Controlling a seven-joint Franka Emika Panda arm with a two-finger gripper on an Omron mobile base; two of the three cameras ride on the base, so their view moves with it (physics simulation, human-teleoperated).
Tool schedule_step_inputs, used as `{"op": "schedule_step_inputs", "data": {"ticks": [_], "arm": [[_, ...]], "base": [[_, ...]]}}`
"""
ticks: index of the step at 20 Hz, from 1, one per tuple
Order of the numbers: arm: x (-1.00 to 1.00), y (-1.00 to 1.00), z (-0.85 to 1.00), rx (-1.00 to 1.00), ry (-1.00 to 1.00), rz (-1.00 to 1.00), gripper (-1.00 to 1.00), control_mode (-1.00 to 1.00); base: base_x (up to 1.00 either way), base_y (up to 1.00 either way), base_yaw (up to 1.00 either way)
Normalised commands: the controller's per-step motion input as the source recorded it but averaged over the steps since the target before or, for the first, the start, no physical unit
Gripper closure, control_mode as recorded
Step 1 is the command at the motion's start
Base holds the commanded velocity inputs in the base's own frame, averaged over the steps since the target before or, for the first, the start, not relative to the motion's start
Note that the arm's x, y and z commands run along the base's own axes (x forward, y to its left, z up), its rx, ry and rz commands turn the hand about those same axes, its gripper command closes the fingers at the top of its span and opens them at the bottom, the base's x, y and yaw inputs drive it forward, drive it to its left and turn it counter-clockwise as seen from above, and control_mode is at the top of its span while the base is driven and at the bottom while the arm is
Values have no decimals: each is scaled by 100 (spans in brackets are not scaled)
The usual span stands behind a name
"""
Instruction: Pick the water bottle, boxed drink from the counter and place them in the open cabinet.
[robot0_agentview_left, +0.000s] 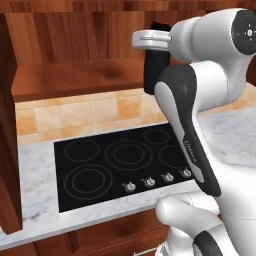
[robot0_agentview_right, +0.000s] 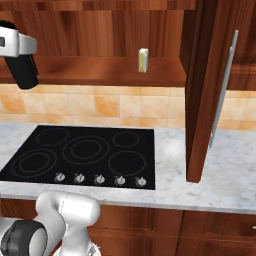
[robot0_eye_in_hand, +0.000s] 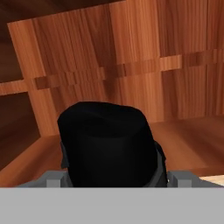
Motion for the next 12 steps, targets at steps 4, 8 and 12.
{"op": "schedule_step_inputs", "data": {"ticks": [4,8,12], "arm": [[34,0,-1,0,0,0,100,-100],[31,0,0,0,0,0,100,-100],[34,3,-1,0,0,0,100,-100]], "base": [[0,0,0],[0,0,0],[0,0,0]]}}
